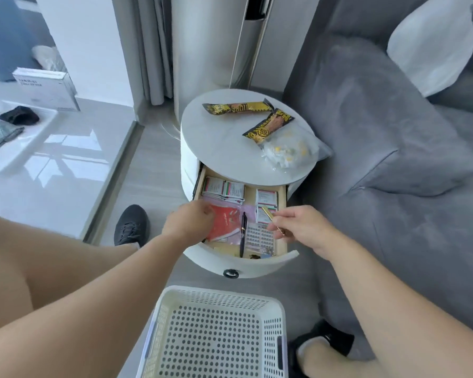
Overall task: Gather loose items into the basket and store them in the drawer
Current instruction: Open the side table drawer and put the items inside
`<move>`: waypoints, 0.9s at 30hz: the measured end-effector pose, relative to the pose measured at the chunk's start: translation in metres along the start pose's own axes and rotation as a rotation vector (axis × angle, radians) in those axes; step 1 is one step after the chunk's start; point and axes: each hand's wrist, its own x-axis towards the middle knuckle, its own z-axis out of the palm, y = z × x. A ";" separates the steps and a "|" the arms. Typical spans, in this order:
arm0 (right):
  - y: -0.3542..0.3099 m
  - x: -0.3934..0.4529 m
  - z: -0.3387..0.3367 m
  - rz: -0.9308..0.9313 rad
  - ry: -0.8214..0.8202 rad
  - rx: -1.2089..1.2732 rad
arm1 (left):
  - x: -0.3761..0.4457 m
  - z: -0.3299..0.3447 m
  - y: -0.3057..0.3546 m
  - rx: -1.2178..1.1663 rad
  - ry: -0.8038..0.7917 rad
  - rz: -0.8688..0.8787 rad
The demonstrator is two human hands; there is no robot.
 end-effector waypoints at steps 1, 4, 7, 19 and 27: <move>-0.001 0.011 0.005 -0.023 0.136 -0.174 | 0.003 0.000 -0.007 0.065 0.039 -0.004; 0.005 0.039 0.027 -0.030 0.219 -0.709 | 0.013 0.005 -0.021 0.142 0.039 0.005; 0.009 0.058 0.056 -0.073 0.178 -1.009 | 0.018 0.021 -0.037 0.008 -0.102 0.015; 0.049 0.075 0.064 -0.206 0.210 -1.035 | 0.023 0.046 -0.053 0.238 -0.023 0.166; 0.075 0.019 0.055 0.423 0.824 0.084 | 0.007 0.037 -0.032 -0.445 0.406 -0.500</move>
